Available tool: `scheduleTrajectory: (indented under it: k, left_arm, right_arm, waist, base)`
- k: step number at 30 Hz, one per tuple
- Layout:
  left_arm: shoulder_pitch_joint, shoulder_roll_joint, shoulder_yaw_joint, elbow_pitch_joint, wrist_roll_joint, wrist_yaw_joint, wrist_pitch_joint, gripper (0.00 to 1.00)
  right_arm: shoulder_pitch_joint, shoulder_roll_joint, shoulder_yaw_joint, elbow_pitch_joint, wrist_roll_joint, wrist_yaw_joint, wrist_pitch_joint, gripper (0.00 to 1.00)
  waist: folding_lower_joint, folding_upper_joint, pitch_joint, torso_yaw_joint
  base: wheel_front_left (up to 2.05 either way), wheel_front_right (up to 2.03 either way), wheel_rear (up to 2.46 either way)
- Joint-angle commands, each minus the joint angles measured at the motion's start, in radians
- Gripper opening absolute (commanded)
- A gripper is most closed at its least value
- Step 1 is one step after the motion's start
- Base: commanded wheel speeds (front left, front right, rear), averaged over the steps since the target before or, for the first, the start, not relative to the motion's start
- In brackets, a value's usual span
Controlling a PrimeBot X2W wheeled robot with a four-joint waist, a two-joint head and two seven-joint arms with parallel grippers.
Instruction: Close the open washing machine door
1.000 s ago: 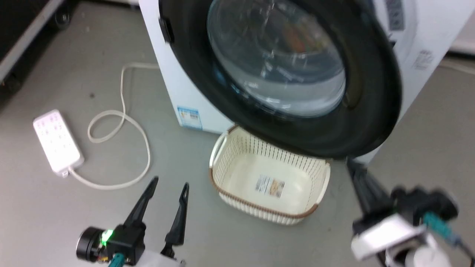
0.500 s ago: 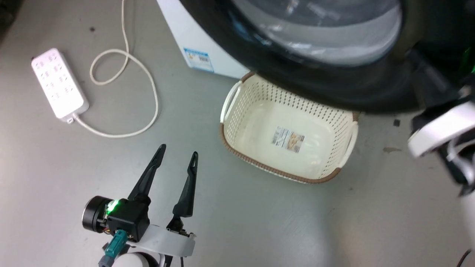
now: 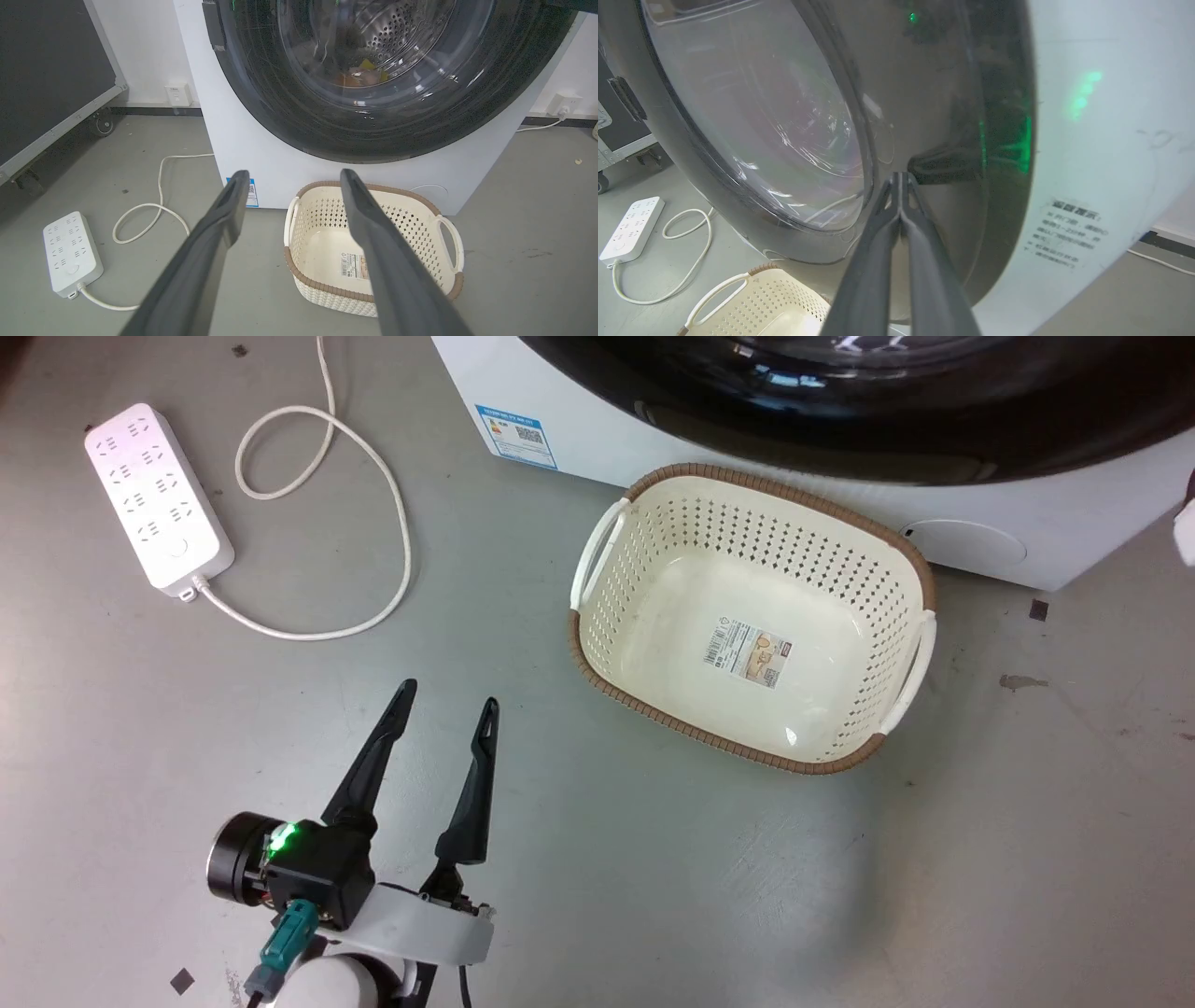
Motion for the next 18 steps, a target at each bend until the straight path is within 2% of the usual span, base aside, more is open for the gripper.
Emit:
scheduleTrajectory:
  k: [1, 10, 17, 18]
  left_arm:
    - [-0.015, -0.008, 0.005, 0.002, 0.006, -0.006, -0.004, 1.0]
    - [-0.025, -0.021, 0.019, 0.014, 0.012, -0.014, -0.004, 1.0]
    - [-0.011, -0.03, 0.036, 0.032, 0.007, -0.02, -0.004, 1.0]
    - [-0.006, -0.031, 0.039, 0.037, 0.005, -0.02, -0.004, 1.0]
  right_arm:
    - [-0.038, -0.006, -0.022, 0.031, -0.005, -0.002, 0.0, 0.0]
    - [-0.106, 0.012, -0.047, 0.123, -0.027, -0.002, -0.037, 0.0]
    - [-0.028, 0.038, -0.026, 0.153, 0.003, -0.002, -0.099, 0.0]
    - [0.0, 0.04, -0.012, 0.146, 0.01, -0.002, -0.11, 0.24]
  waist:
    - [-0.0001, -0.0001, 0.002, -0.001]
    - [-0.0001, -0.0001, -0.004, -0.006]
    - [-0.0001, -0.0001, -0.094, -0.022]
    - [-0.0001, -0.0001, -0.113, -0.026]
  base:
    - [0.0, 0.0, 0.0]
    - [0.0, 0.0, 0.0]
    - [0.0, 0.0, 0.0]
    - [0.0, 0.0, 0.0]
